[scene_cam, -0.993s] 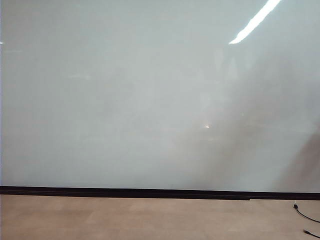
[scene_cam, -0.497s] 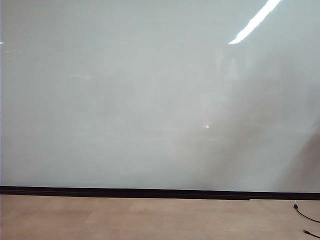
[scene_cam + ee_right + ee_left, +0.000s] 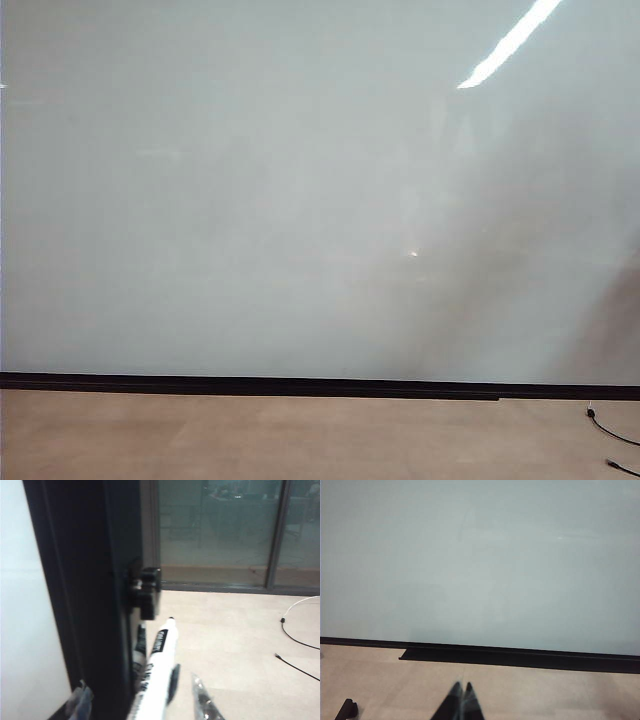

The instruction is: Pick up the pen on the shelf to the right of the whiteboard and draw a cross mark.

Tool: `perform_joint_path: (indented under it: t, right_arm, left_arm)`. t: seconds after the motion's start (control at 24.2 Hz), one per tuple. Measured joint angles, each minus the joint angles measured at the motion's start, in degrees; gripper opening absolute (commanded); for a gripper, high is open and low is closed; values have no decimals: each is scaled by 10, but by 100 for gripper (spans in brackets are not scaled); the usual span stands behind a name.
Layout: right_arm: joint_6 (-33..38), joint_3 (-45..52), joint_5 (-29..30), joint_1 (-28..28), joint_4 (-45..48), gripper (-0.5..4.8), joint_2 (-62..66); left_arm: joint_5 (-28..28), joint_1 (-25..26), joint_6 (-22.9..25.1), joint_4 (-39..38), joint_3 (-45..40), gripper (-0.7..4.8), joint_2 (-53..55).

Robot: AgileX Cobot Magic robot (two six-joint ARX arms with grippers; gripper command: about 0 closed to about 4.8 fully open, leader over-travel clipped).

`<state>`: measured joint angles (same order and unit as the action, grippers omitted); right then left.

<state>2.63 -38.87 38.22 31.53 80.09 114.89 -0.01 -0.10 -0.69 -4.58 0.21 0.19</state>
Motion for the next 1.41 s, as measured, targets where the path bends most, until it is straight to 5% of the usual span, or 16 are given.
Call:
perform_joint_path:
  t: [0.41,1.41]
  right_arm:
    - [1,0,6,1,0,259,0]
    - [1,1,5,1,0,160,0]
  left_arm:
    - [0,0,0,0,0,-5,0]
    - [0,0,0,0,0,-4,0]
